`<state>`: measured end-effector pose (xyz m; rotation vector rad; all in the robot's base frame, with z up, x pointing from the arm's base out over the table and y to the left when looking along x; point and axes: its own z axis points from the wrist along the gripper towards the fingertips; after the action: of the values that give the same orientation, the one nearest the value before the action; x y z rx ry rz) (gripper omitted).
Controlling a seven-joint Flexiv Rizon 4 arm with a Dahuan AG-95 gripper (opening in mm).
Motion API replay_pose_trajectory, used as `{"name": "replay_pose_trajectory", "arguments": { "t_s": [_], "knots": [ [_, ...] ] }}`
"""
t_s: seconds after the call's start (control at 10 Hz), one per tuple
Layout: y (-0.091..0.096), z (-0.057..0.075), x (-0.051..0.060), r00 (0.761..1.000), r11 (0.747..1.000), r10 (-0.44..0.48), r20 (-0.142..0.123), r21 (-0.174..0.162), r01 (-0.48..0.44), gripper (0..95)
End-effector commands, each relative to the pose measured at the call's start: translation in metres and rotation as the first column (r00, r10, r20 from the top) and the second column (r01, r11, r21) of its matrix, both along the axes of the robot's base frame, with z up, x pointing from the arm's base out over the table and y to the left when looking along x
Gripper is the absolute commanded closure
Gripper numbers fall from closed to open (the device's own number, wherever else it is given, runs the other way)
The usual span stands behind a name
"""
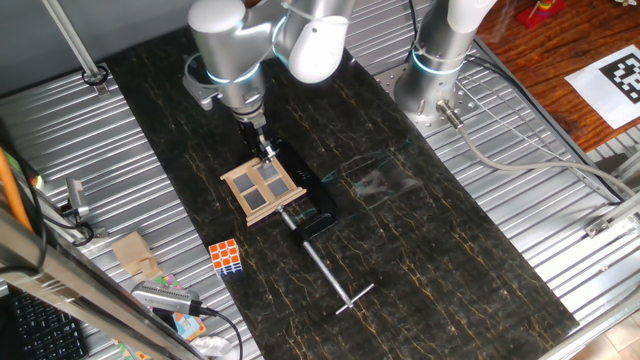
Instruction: Close a sliding window
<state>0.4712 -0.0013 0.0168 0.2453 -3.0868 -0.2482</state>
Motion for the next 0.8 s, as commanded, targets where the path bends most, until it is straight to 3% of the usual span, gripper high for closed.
{"name": "replay_pose_trajectory", "arguments": {
  "t_s": [0.1,0.8],
  "knots": [
    [-0.0007,-0.0001,-0.0006,1.0,1.0,0.003,-0.001,-0.004,-0.003,95.0],
    [-0.005,-0.0003,-0.002,1.0,1.0,0.006,0.003,-0.003,-0.006,95.0]
  ]
}}
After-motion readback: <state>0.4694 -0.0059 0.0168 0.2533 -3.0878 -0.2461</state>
